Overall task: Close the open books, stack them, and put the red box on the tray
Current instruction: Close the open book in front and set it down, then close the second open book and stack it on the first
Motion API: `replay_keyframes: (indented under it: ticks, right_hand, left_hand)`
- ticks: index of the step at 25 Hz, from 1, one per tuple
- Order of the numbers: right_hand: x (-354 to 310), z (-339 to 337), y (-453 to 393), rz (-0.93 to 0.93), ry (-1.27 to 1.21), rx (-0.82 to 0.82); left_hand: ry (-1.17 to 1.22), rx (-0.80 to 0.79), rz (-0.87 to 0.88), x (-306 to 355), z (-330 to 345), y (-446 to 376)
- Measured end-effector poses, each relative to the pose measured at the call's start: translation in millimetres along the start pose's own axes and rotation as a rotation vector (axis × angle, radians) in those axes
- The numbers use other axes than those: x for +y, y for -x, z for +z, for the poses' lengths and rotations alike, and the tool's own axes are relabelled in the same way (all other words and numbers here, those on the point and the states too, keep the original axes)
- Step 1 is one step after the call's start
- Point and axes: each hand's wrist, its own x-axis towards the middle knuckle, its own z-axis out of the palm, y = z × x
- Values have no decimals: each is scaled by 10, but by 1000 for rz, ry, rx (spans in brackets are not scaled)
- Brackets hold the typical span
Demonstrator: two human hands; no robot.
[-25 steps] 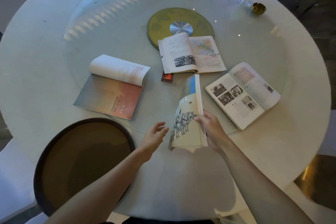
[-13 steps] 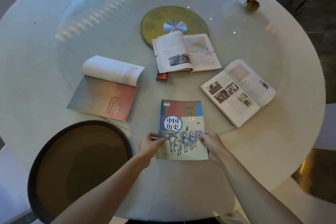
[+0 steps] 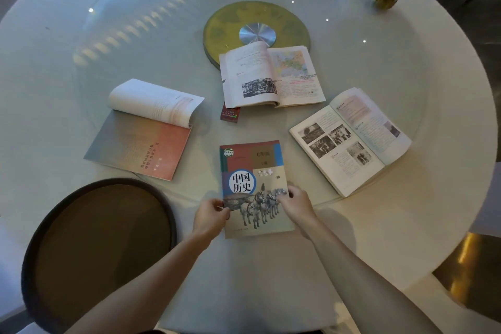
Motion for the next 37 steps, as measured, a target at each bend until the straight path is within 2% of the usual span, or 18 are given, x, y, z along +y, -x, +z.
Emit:
replay_keyframes:
  ticks: [3, 5, 8, 10, 13, 16, 20, 22, 26, 32, 34, 37]
  right_hand:
    - [29, -91, -67, -43, 81, -49]
    - [78, -252, -151, -58, 122, -95]
    - [99, -663, -331, -93, 135, -21]
    - [99, -1063, -487, -102, 82, 99]
    - [53, -1822, -729, -104, 52, 292]
    - [68, -2528, -998, -109, 104, 390]
    - [52, -3154, -1459, -167, 329, 479]
    - [-14, -3326, -1676, -147, 379, 455]
    - [-148, -3522, -1999, 21, 332, 297]
    - [-157, -3563, -2008, 118, 433, 209]
    - [-117, -3524, -1987, 97, 387, 221]
    - [-112, -3464, -1923, 52, 154, 166]
  left_hand:
    - [-363, 182, 91, 105, 35, 72]
    - [-381, 274, 181, 324, 185, 143]
    - [-56, 86, 164, 859, 568, 202]
    - [17, -25, 152, 1168, 890, 143]
    - [233, -124, -22, 1575, 1445, 20]
    - [355, -105, -168, 1862, 1896, -90]
    - [442, -66, -265, 2079, 2257, -168]
    - [450, -32, -291, 2167, 2367, -213]
    - [486, 46, -362, 2278, 2481, -310]
    - [503, 86, -468, 2321, 2535, -367]
    - [473, 128, -451, 2317, 2565, -361]
    - [527, 122, -311, 2303, 2541, -301]
